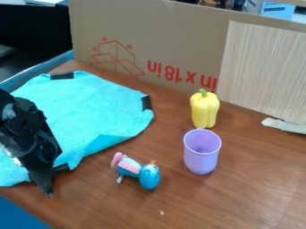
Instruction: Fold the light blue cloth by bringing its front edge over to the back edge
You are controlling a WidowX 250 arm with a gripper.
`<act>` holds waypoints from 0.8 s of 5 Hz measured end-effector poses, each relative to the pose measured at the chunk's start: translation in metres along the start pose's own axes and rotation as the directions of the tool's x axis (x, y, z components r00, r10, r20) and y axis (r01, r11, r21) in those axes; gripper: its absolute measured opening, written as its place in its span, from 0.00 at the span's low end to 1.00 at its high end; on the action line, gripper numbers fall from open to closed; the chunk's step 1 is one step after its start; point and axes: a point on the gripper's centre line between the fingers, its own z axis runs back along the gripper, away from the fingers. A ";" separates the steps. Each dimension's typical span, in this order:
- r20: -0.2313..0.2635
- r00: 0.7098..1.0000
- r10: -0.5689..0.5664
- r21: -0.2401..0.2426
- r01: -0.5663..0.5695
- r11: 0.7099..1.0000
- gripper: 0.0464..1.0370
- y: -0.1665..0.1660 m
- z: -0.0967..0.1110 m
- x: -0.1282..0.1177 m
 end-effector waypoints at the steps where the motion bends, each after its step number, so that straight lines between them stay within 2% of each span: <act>1: -0.002 1.000 0.002 -0.053 -0.003 0.999 0.12 -0.007 0.004 -0.002; 2: 0.026 1.000 0.012 -0.130 -0.008 0.992 0.03 -0.003 0.025 0.003; 3: 0.033 0.998 0.044 -0.149 -0.038 0.988 0.02 0.011 0.047 0.013; 4: 0.030 0.994 0.104 -0.124 -0.100 0.987 0.02 0.042 0.059 0.029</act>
